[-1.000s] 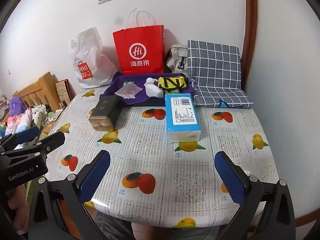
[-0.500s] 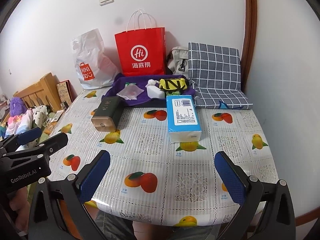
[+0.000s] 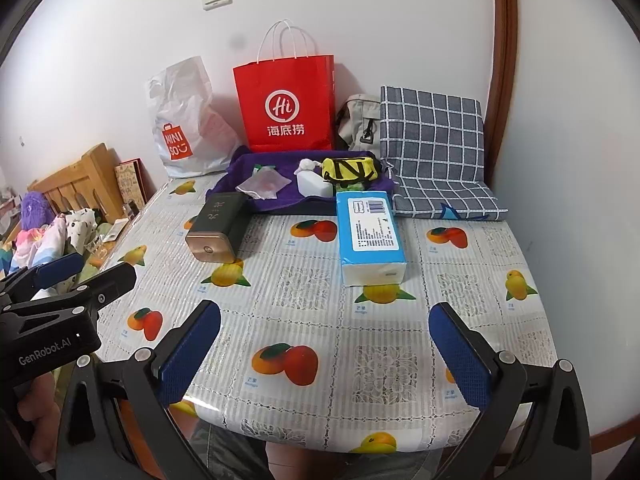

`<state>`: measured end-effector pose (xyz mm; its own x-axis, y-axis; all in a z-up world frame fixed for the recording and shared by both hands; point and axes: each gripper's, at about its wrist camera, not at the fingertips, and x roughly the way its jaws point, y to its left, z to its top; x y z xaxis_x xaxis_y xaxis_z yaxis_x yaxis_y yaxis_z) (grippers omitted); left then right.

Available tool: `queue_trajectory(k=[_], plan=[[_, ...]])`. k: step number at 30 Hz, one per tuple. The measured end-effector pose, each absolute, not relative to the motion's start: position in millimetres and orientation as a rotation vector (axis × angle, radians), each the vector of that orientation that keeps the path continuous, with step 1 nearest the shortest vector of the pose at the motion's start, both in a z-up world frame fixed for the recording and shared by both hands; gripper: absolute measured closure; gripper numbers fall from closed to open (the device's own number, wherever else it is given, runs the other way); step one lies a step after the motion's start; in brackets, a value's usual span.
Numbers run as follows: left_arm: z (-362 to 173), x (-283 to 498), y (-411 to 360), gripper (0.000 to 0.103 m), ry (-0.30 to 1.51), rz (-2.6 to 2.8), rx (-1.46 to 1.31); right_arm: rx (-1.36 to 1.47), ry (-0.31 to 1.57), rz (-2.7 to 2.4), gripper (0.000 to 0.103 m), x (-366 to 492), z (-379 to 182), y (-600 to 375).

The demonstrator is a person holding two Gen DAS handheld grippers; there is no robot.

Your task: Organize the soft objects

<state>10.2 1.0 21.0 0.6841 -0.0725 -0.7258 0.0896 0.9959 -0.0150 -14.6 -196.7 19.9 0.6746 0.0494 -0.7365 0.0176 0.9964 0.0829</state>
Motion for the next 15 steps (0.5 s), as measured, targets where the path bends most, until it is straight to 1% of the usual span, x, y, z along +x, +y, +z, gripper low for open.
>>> queue_trajectory(k=[15], plan=[[21.2, 8.9, -0.1, 0.017, 0.811, -0.09, 0.019, 0.085, 0.821, 0.017, 0.001, -15.4, 21.2, -196.5]])
